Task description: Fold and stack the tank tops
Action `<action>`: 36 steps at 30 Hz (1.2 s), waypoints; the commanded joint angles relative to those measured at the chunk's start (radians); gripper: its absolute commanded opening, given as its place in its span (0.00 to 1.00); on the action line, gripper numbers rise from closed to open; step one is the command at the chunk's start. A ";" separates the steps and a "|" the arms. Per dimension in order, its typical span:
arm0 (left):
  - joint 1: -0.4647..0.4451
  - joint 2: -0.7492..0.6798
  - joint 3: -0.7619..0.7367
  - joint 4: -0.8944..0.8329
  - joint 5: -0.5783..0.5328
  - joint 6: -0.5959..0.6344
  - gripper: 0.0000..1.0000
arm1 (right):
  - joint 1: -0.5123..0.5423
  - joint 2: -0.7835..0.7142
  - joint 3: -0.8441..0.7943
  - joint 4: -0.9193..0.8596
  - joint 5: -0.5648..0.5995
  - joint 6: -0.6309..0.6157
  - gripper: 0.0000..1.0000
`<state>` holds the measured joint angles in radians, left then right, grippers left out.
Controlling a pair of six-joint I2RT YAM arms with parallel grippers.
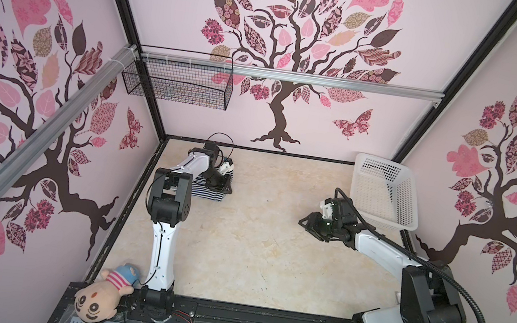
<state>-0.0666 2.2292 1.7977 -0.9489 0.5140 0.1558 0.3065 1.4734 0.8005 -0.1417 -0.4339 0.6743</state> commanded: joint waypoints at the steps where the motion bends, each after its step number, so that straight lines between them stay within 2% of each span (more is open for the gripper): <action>1: 0.001 -0.154 -0.017 -0.012 0.112 -0.005 0.25 | -0.006 -0.052 0.052 -0.064 0.033 -0.034 0.51; 6: -0.001 -0.278 -0.070 0.005 0.142 -0.036 0.39 | -0.006 -0.054 0.071 -0.084 0.035 -0.044 0.53; 10: -0.001 -0.356 -0.127 0.019 0.131 -0.043 0.45 | -0.006 -0.059 0.080 -0.091 0.029 -0.047 0.56; 13: -0.004 -0.424 -0.184 0.043 0.102 -0.040 0.49 | -0.006 -0.068 0.089 -0.103 0.032 -0.061 0.62; 15: -0.006 -0.469 -0.218 0.052 0.072 -0.035 0.54 | -0.006 -0.079 0.091 -0.104 0.029 -0.071 0.72; 16: -0.006 -0.494 -0.235 0.058 0.064 -0.031 0.60 | -0.007 -0.086 0.089 -0.100 0.028 -0.074 0.77; 19: -0.004 -0.584 -0.306 0.098 0.047 -0.048 0.64 | -0.006 -0.104 0.088 -0.101 0.030 -0.077 0.97; 20: -0.004 -0.616 -0.332 0.117 0.050 -0.058 0.66 | -0.007 -0.107 0.086 -0.101 0.027 -0.076 1.00; 22: -0.004 -0.664 -0.366 0.132 0.047 -0.075 0.77 | -0.007 -0.110 0.083 -0.098 0.022 -0.070 1.00; 26: 0.004 -0.741 -0.391 0.132 0.049 -0.102 0.87 | -0.007 -0.109 0.071 -0.088 0.017 -0.059 1.00; 27: 0.010 -0.757 -0.395 0.131 0.055 -0.112 0.97 | -0.008 -0.109 0.069 -0.089 0.022 -0.058 1.00; 32: 0.076 -0.851 -0.466 0.167 0.132 -0.161 0.97 | -0.007 -0.148 0.059 -0.079 0.027 -0.076 1.00; 36: 0.152 -0.921 -0.530 0.216 0.140 -0.199 0.97 | -0.014 -0.208 0.045 -0.079 0.058 -0.087 1.00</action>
<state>0.0486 1.3491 1.3010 -0.7868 0.6262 -0.0029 0.3042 1.3247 0.8478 -0.2211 -0.4026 0.6018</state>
